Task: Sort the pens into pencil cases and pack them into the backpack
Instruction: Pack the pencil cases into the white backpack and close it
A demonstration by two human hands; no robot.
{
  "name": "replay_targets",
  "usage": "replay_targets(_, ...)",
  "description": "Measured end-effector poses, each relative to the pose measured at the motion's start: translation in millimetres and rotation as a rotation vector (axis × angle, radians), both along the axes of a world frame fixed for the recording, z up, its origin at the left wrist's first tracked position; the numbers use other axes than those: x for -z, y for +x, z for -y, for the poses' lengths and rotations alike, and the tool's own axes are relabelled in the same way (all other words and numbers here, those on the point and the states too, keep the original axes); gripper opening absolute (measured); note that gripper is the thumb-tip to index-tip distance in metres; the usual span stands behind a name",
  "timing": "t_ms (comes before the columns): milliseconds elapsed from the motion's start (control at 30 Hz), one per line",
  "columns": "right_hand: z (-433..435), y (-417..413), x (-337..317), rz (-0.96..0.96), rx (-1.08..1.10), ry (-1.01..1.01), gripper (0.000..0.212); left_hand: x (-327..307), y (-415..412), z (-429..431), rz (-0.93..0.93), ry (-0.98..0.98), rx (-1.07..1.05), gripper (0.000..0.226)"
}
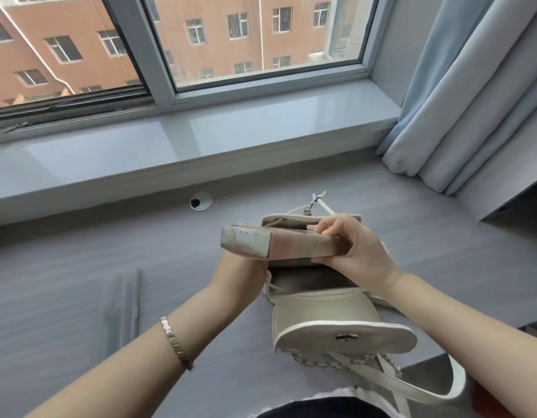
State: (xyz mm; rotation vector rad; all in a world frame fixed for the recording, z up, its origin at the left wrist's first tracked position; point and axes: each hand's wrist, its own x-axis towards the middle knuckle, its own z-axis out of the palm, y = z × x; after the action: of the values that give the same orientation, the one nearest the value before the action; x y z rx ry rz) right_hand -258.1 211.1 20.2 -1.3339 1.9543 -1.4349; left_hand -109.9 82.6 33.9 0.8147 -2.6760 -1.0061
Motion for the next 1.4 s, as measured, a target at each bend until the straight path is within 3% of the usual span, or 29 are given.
replay_targets(100, 2, -1, -4, -0.03, 0.046, 0.123, 0.045, 8, -2, 9, 0.03, 0.152, 0.046, 0.027)
replay_targets(200, -2, 1, -12, -0.242, 0.106, 0.314, 0.029, 0, 1, 15, 0.058, 0.295, 0.122, 0.043)
replay_targets(233, -5, 0, -14, -0.34, 0.11, 0.395, 0.023, -5, 2, 15, 0.06, 0.257, 0.125, 0.041)
replay_targets(300, -7, -4, -17, -0.499, 0.101, 0.574, 0.033, -8, 4, 16, 0.046, 0.15, 0.078, 0.056)
replay_targets(434, 7, -5, -26, -0.686, 0.059, 1.011, 0.04, -12, 3, 10, 0.033, 0.12, 0.101, 0.069)
replay_targets(534, 24, 0, -26, -0.797, 0.004, 1.221, 0.043, -10, 1, 0, 0.004, 0.078, 0.068, 0.069)
replay_targets(600, 31, 4, -28, -0.849, -0.047, 1.211, 0.047, -8, 1, -5, -0.004, 0.098, 0.018, 0.067)
replay_targets(700, 37, 15, -21, -0.866, -0.268, 0.9, 0.043, -6, 2, -5, -0.026, 0.129, -0.006, 0.067)
replay_targets(767, 41, 24, -15, -0.909, -0.36, 0.811, 0.039, -3, 4, -4, -0.022, 0.13, 0.014, 0.071)
replay_targets(934, 60, 25, -7, -0.831, -0.417, 1.027, 0.051, 6, 7, -12, 0.044, 0.099, 0.019, 0.077)
replay_targets(1067, 67, 28, 0, -0.75, -0.417, 1.05, 0.06, 4, 6, -15, -0.001, 0.144, 0.007, 0.072)
replay_targets(1268, 77, 19, 8, -0.557, -0.382, 0.952, 0.058, -1, -1, 0, -0.016, 0.211, -0.089, 0.067)
replay_targets(1401, 58, 5, 6, -0.458, -0.317, 0.944, 0.04, -7, 5, 4, -0.025, 0.323, -0.127, 0.065)
